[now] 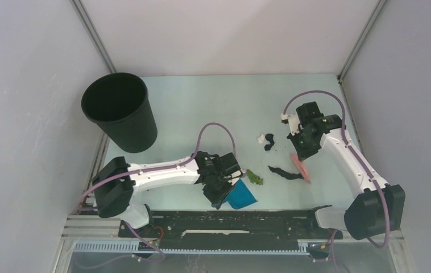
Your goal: Sweep away the paper scraps from the table
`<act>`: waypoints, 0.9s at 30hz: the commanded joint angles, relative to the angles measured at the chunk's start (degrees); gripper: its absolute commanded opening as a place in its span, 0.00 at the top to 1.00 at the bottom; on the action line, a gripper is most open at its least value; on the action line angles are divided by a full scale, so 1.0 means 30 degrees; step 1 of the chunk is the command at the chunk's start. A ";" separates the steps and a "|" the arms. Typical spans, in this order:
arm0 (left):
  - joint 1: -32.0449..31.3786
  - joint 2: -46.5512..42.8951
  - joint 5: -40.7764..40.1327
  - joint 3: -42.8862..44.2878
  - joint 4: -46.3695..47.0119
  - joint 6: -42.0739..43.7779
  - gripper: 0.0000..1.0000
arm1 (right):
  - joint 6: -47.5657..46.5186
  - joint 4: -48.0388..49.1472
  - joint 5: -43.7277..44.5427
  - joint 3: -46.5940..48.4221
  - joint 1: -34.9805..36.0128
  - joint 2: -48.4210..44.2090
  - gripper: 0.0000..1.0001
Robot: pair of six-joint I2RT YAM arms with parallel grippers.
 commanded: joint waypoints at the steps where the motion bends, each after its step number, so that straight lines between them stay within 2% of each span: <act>1: -0.0089 0.1210 0.0552 0.1428 0.0414 0.0509 1.00 | 0.0953 -0.0515 -0.7355 0.0219 0.0276 0.0662 1.00; 9: -0.0104 0.3297 -0.0138 0.4034 0.0378 0.0063 1.00 | 0.1012 -0.2415 -1.3879 0.2178 0.0699 0.3346 1.00; 15: -0.0118 0.3466 -0.0785 0.4350 0.1041 -0.0187 1.00 | 0.0519 -0.3705 -1.6224 0.3287 0.1099 0.4365 1.00; 21: -0.0118 0.1917 -0.2008 0.2733 0.1947 -0.0878 1.00 | 0.0849 -0.5083 -1.4001 0.4935 0.0490 0.3367 1.00; 27: -0.0144 -0.1161 -0.3279 -0.0309 0.5086 -0.1316 1.00 | 0.0878 -0.4376 -0.8587 0.5555 0.0519 0.1253 1.00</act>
